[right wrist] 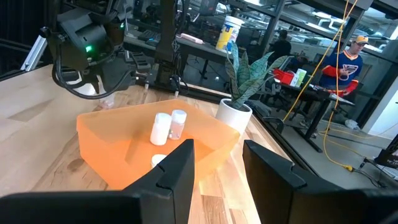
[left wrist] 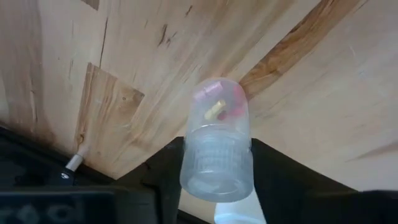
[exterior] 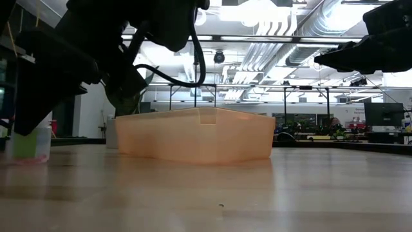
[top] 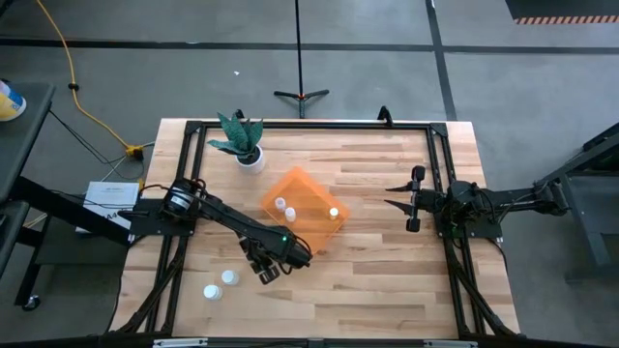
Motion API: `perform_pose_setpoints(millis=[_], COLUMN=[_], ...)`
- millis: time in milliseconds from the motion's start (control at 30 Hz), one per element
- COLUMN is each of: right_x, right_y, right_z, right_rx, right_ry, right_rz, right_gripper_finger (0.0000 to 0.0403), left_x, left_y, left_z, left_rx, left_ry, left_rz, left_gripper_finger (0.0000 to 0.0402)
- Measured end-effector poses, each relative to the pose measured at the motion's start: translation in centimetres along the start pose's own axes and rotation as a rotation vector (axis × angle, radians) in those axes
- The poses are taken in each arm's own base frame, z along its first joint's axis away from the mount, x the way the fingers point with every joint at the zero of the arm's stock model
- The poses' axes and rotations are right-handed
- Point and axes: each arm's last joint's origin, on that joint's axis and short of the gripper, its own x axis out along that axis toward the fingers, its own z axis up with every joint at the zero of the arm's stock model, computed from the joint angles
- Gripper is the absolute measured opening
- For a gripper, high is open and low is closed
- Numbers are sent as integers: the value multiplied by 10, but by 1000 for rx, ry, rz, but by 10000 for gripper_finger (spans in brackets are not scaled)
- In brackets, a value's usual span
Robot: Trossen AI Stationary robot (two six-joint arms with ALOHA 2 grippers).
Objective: Pick and place pill bottles into a basket
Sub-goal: Put the transparent bottle into the orange container
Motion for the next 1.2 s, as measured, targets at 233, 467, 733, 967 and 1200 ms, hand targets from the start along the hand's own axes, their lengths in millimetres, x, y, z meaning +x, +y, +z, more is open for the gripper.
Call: perform_pose_setpoints(millis=[233,467,733,967,1200], right_x=[0,0,0,0,0], right_y=[0,0,0,0,0], right_z=[0,0,0,0,0], right_rx=[0,0,0,0,0], right_ry=[0,0,0,0,0], right_rz=[0,0,0,-1,0], right_gripper_finger=[129,129,129,129,129], left_x=[-1,-37,-103,-137,-136], left_y=[2,12,29,49,62], left_z=[1,14,30,49,80], left_rx=[105,176,294,331,367], left_ry=[-5,-60,-298,-493,-546], left_rz=[9,-1,-34,-22,-102], left_gripper_finger=[177,193,178,193,178])
